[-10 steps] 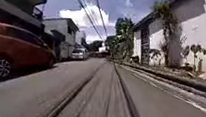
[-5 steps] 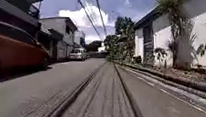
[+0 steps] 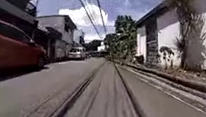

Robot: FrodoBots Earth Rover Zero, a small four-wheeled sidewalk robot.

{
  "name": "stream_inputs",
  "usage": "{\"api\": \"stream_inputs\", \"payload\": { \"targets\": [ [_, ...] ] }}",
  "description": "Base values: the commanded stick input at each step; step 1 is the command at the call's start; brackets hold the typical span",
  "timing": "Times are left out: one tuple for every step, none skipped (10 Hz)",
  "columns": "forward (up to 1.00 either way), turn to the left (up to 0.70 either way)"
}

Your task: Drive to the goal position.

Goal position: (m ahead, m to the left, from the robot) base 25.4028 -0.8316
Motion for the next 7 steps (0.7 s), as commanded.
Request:
{"api": "stream_inputs", "payload": {
  "targets": [
    [0.85, 0.00],
    [0.85, 0.00],
    [0.85, 0.00],
    [0.85, 0.00],
    [0.85, 0.00],
    [0.85, 0.00],
    [0.85, 0.00]
  ]
}}
